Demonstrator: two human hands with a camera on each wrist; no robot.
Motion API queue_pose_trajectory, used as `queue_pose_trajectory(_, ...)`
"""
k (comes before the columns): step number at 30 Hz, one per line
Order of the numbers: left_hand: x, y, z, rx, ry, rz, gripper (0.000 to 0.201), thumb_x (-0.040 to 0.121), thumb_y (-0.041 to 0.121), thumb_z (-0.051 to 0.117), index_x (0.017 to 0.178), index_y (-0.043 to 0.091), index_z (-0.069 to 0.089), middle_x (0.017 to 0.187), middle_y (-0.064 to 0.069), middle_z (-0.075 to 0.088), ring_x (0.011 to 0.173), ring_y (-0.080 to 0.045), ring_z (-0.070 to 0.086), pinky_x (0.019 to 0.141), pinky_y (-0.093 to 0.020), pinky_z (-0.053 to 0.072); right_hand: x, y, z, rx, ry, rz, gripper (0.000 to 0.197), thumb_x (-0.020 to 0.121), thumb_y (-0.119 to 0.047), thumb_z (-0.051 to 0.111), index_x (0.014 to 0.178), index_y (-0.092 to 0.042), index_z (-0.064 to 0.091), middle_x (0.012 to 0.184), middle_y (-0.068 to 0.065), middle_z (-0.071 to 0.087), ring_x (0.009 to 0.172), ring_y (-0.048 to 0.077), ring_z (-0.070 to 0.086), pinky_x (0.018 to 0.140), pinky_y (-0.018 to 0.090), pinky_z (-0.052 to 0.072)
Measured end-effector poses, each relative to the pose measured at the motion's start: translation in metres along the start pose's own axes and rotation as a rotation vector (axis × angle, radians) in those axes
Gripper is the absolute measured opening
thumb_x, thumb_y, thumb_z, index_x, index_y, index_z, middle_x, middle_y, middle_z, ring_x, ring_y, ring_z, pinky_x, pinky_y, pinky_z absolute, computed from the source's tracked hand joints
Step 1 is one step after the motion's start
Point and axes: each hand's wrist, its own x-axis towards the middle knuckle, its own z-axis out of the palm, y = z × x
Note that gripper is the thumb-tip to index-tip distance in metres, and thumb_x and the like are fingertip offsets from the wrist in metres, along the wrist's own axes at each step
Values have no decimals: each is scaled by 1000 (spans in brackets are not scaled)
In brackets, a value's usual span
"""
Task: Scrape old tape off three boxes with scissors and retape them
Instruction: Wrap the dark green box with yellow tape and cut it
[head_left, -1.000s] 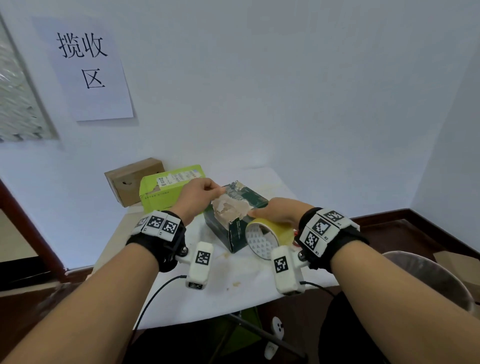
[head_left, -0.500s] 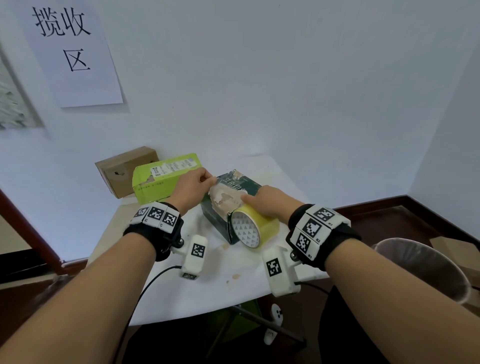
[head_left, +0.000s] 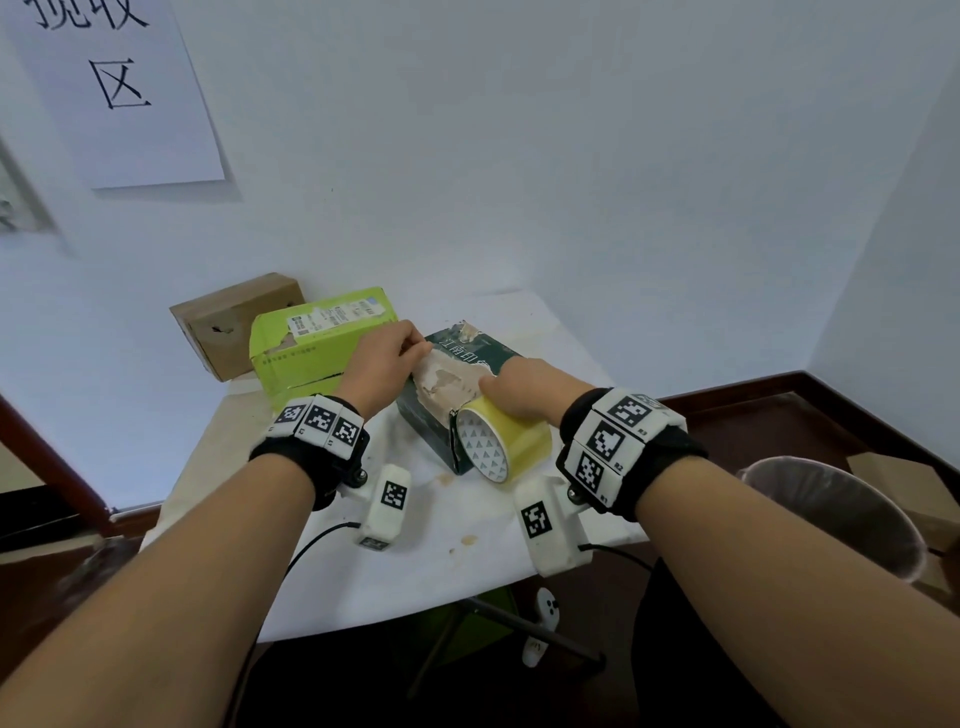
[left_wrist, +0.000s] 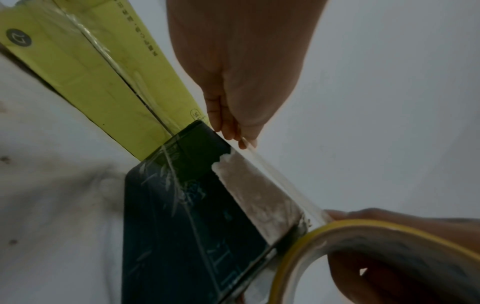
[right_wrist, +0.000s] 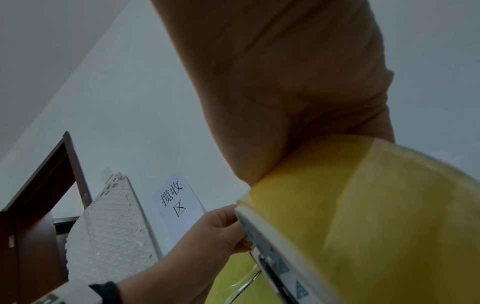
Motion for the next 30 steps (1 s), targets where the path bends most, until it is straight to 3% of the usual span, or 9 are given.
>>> queue_pose_trajectory(4,1,-4,1,20,-7,13,18,96,18,56,89,4,62,82,-5,59,75,-18,51,63,-26,38,-1,-1,-1,-107,-9,-45,40,104,-11,21,134,-1,44,134,18,49,120,32,50,96,33,41)
queue_pose_trajectory(7,2,-6,3,32,2,38,16,95,17,56,87,4,62,80,-3,58,75,-17,49,60,-22,35,0,-3,-1,-178,-39,-39,41,104,-18,21,130,1,47,131,18,51,119,31,50,94,33,40)
queue_pose_trajectory(12,4,-9,5,76,1,53,16,95,17,56,87,4,62,81,-4,59,76,-20,52,65,-28,36,2,-3,-1,-180,-44,-43,43,104,-23,22,126,2,50,129,18,53,118,31,50,93,32,39)
queue_pose_trajectory(14,3,-10,6,106,-1,65,15,95,16,56,87,5,62,81,-5,59,77,-22,53,66,-30,37,6,-2,2,-213,-55,-50,42,104,-26,24,123,0,52,127,17,54,112,31,52,88,32,40)
queue_pose_trajectory(17,2,-10,8,148,0,80,15,95,16,56,88,5,63,82,-4,57,77,-20,50,65,-30,33,11,0,7,-192,-40,-43,37,102,-29,29,108,-3,55,109,16,56,89,27,47,79,33,38)
queue_pose_trajectory(20,2,-11,10,169,9,89,15,95,17,56,89,5,63,86,-6,59,78,-19,50,66,-30,33,10,2,7,-160,-41,-64,39,102,-24,32,117,1,57,97,11,47,88,24,42,85,36,41)
queue_pose_trajectory(25,2,-13,11,161,6,108,15,94,16,56,88,4,63,87,-9,59,80,-20,50,68,-30,35,4,2,8,-204,-37,-107,38,103,-20,30,119,3,56,120,20,57,87,23,41,87,37,42)
queue_pose_trajectory(30,2,-16,14,152,10,127,14,94,15,57,87,4,62,87,-10,58,79,-19,48,67,-28,32,4,2,7,-232,-60,-124,36,103,-18,31,121,2,56,124,19,56,89,24,41,88,36,41)
